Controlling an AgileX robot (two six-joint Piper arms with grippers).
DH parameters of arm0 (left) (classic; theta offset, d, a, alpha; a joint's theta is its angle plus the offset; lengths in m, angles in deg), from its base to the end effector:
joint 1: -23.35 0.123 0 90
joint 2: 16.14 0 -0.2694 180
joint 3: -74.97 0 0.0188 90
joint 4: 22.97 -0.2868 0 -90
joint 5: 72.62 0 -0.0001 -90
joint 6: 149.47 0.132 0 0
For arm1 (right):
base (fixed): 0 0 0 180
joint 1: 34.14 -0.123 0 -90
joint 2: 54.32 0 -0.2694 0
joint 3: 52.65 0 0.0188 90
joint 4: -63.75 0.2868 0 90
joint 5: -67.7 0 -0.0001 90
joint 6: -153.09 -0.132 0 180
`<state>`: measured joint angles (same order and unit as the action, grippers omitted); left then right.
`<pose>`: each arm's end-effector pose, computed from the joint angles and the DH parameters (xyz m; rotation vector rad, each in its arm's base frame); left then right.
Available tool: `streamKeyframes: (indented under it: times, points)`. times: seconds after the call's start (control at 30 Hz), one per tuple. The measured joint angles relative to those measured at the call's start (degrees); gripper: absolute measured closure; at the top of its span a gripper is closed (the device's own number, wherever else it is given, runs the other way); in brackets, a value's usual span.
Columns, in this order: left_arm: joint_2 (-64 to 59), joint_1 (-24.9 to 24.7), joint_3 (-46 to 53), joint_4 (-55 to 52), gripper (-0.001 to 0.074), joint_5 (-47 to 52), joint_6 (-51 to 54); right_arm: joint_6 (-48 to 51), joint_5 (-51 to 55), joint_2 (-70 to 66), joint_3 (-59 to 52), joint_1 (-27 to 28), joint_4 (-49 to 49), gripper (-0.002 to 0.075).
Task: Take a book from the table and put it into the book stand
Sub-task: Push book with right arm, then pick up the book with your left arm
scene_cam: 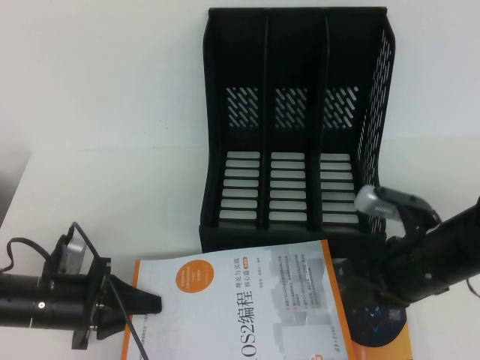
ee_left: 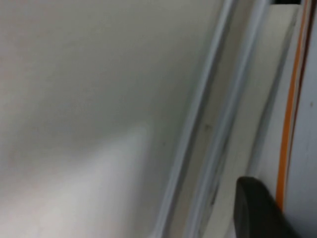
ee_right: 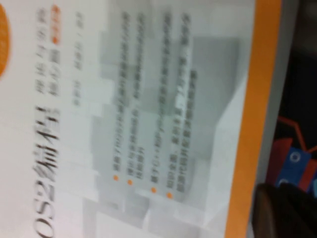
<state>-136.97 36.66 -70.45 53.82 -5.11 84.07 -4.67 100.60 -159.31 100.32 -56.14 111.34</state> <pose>0.2902 -0.0534 0.0439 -0.4814 2.6059 -1.6612 0.3002 0.1785 0.0951 -0.1668 2.7924 0.7637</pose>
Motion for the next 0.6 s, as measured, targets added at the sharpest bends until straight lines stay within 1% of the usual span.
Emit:
streamKeyframes:
  times: [0.17, 0.37, 0.47, 0.6]
  points:
    - [4.69, 0.00, 0.00, -1.19, 0.0622, -0.54, -1.21, -0.10, 0.91, 4.11, 0.09, 2.30, -2.00, 0.0726]
    - [14.08, 0.14, -0.13, -4.20, 0.0627, -1.13, -4.08, -0.29, 5.10, 8.73, 0.09, 4.44, -5.50, 0.0727]
    - [19.64, 0.67, -1.37, -6.79, 0.0628, -1.22, -7.81, -0.83, 6.13, 10.78, 0.09, 4.44, -7.32, 0.0726]
    - [27.22, 0.78, -5.33, -11.47, 0.0629, -1.01, -15.46, -1.87, 6.83, 12.98, 0.09, 4.44, -9.15, 0.0727]
